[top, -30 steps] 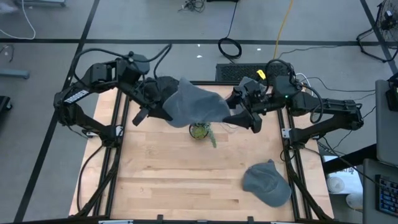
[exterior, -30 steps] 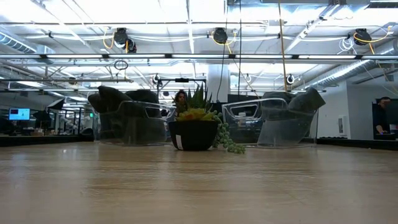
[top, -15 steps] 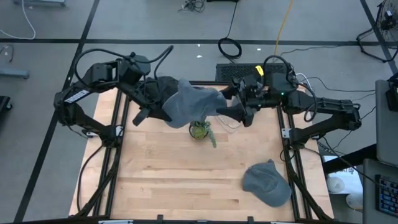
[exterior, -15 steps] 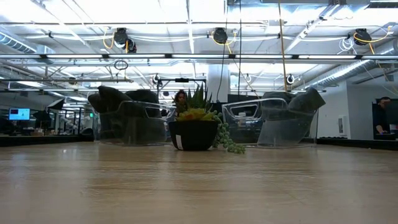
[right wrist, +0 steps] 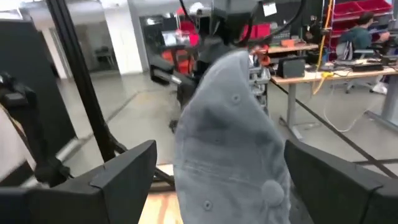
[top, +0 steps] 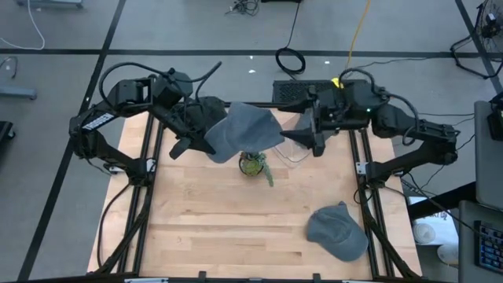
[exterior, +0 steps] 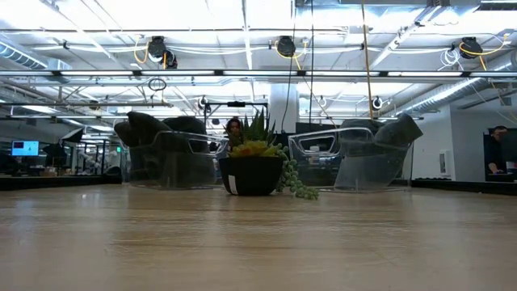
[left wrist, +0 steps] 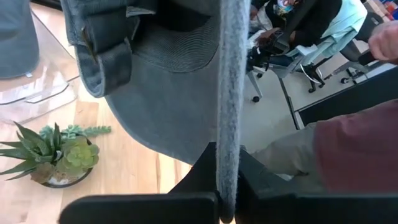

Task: Pick & Place hat
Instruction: Put the top blue cap into the right transparent bin

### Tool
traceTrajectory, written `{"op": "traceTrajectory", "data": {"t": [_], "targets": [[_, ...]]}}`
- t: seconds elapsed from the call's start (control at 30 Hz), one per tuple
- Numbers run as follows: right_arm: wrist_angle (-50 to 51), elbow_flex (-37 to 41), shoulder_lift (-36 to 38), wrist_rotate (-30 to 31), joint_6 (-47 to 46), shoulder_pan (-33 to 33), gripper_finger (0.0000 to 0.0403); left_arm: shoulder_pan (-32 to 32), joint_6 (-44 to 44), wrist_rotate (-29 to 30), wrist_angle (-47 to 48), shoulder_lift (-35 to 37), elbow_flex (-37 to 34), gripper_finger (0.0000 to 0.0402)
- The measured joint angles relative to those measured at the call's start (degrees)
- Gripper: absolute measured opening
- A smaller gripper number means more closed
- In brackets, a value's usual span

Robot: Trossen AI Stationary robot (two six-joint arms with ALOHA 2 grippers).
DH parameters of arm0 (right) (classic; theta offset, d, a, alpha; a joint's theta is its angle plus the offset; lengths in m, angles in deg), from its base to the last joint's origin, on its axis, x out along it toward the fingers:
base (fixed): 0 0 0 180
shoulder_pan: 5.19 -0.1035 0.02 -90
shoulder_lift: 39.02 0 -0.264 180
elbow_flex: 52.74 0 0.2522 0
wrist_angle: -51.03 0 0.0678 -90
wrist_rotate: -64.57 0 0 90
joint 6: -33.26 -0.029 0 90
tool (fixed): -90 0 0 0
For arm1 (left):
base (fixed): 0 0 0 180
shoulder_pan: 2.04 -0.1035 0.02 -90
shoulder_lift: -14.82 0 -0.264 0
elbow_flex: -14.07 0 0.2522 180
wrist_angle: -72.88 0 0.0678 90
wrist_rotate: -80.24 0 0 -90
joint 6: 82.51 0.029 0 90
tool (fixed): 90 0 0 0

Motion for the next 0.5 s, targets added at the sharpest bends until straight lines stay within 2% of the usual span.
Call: {"op": "traceTrajectory", "data": {"t": [0.2,0.37,0.5], "targets": [[4.14,-1.52,-1.94,2.04,2.9,-0.34,0.0338,0.08,0.19,-0.04,-0.04,0.0,0.0,0.0008],[6.29,-1.56,-3.34,6.01,6.07,0.51,0.0338,0.15,0.13,-0.46,-0.08,0.0,0.0,0.0008],[4.94,-1.57,-4.2,3.37,3.65,1.67,0.0338,0.17,0.02,-0.48,-0.08,0.0,0.0,0.0008]]}}
